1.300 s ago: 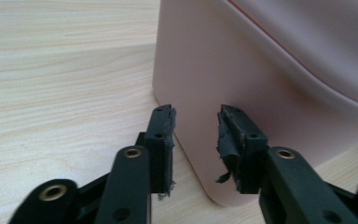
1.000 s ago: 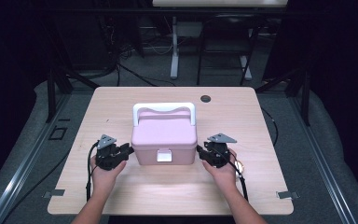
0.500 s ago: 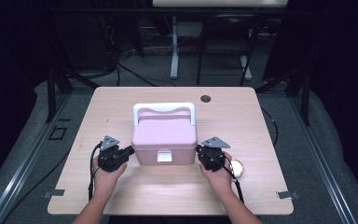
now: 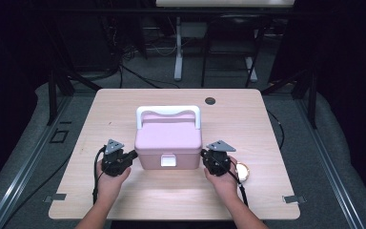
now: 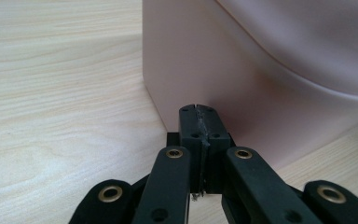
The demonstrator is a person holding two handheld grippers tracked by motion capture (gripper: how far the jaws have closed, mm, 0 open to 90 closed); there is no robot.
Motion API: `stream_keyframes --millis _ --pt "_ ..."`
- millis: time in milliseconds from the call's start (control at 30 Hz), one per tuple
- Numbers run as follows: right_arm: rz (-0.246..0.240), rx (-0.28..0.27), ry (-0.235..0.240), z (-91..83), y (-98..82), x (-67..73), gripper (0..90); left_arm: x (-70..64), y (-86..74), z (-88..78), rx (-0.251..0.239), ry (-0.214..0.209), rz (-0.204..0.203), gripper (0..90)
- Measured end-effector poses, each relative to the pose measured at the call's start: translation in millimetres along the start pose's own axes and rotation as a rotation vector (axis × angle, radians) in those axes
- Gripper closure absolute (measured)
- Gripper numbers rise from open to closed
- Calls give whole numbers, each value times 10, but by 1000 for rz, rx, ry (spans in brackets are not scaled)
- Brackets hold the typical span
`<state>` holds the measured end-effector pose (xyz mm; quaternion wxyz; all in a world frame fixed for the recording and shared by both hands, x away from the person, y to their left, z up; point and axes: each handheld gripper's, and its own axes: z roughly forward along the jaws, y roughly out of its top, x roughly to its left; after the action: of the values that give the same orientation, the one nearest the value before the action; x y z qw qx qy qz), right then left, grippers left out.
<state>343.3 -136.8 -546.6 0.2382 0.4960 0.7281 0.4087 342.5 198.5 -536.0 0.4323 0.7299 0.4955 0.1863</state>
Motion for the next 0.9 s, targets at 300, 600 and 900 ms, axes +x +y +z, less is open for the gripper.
stream_keyframes --millis 300,600,900 --pt "-30 37 -23 -35 25 4 900 -58 15 -12 23 5 -11 900" --pt "-58 71 -31 -143 -1 -9 900 -139 -38 -81 40 -30 7 900" --pt "-53 72 -7 -339 -131 -11 900 -259 -122 -207 62 -63 44 900"
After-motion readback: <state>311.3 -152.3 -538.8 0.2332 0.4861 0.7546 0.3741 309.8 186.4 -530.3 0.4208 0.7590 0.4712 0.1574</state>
